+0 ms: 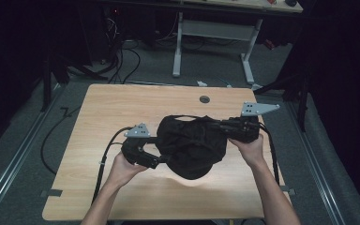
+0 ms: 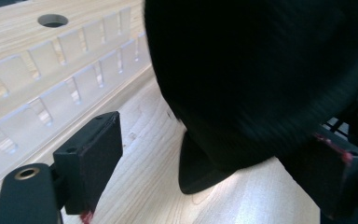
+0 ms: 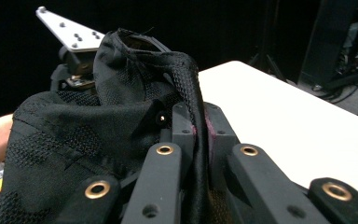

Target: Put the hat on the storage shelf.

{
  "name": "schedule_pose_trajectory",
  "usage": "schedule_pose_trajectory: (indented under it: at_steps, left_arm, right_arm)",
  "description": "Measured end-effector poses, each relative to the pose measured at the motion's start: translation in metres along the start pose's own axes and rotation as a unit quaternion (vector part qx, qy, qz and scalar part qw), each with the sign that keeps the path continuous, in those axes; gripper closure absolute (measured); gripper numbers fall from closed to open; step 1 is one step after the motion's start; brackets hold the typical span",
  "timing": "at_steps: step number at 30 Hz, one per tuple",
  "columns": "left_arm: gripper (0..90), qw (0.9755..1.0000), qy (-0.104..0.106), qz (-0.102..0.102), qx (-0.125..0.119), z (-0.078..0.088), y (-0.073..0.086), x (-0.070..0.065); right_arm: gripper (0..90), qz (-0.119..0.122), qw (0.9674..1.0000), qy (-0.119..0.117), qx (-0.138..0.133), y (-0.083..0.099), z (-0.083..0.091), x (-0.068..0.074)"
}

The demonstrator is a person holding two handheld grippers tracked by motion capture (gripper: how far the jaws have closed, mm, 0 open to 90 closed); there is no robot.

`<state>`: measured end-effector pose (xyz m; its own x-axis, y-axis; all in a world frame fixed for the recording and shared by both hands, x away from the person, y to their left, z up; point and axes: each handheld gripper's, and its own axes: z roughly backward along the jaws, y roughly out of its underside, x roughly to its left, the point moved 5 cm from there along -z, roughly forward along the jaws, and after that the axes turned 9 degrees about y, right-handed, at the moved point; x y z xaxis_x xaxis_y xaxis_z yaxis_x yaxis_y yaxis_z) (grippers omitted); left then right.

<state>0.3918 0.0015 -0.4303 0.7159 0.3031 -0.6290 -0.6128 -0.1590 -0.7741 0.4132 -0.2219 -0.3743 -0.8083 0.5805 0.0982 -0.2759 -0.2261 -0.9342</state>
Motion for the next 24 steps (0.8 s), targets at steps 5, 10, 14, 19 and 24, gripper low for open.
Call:
schedule_pose_trajectory:
  at_steps: [5, 10, 14, 19, 24]
  left_arm:
    - [18.4, 0.9996, 0.018, -0.001, 0.021, -0.003, 0.003, -0.007]
    - [26.8, 0.9988, 0.040, 0.000, 0.028, -0.002, 0.005, -0.011]
    - [37.1, 0.9982, 0.043, -0.004, 0.041, -0.001, 0.007, -0.013]
    - [49.0, 0.9967, 0.045, -0.018, 0.064, -0.001, 0.014, -0.017]
    - [56.3, 0.9941, 0.048, -0.029, 0.093, -0.003, 0.022, -0.020]
  right_arm:
    - [85.3, 0.010, 0.9998, -0.017, -0.008, -0.005, -0.003, 0.002]
    - [85.3, 0.013, 0.9996, -0.020, -0.013, -0.006, -0.007, 0.003]
    - [85.2, 0.017, 0.9997, -0.014, -0.013, -0.005, -0.009, 0.002]
    - [85.0, 0.014, 0.9998, -0.005, -0.016, -0.006, -0.011, -0.002]
    - [84.8, 0.012, 0.9998, 0.005, -0.012, -0.006, -0.015, -0.005]
